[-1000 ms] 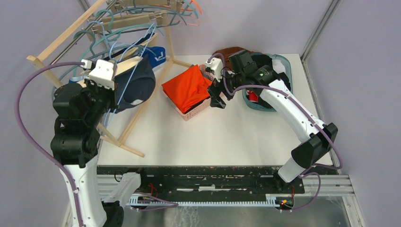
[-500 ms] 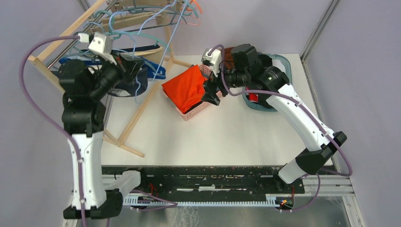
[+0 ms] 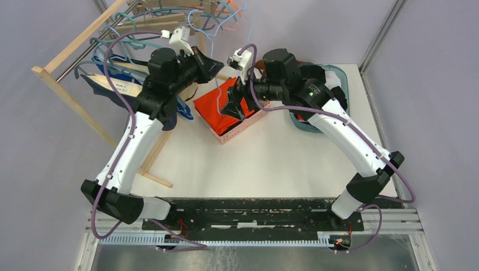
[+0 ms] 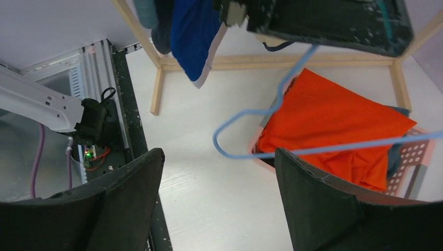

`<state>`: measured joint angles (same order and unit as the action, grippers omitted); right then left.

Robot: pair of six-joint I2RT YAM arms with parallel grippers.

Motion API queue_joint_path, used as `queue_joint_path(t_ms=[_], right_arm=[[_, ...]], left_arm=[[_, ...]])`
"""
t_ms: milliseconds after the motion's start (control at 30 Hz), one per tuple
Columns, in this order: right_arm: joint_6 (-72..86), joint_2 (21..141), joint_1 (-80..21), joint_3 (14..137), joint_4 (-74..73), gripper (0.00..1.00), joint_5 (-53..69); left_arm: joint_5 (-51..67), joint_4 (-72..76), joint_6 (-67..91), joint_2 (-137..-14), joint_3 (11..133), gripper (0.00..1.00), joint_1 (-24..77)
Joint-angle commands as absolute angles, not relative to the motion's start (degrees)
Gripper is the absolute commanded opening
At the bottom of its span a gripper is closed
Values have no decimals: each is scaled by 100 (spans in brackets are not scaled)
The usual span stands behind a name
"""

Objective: Remove the underwear clipped to the hanger
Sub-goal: Adjust the hanger.

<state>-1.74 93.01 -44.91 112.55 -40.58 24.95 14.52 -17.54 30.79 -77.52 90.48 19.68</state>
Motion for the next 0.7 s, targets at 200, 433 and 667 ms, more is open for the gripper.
queue_joint_path(t_ms=[200, 433, 667], right_arm=[[538, 9413, -4615, 11139, -3566, 80, 1380], [595, 9269, -4615, 10872, -3428, 57, 1168], [604, 9223, -4614, 10834, -3540, 30, 808]], left_arm=[[215, -1643, 4014, -7644, 9359, 3, 2823], [277, -1648, 4198, -7571, 9249, 3, 2857], [325, -1450, 4028, -7541, 9128, 3, 2894]])
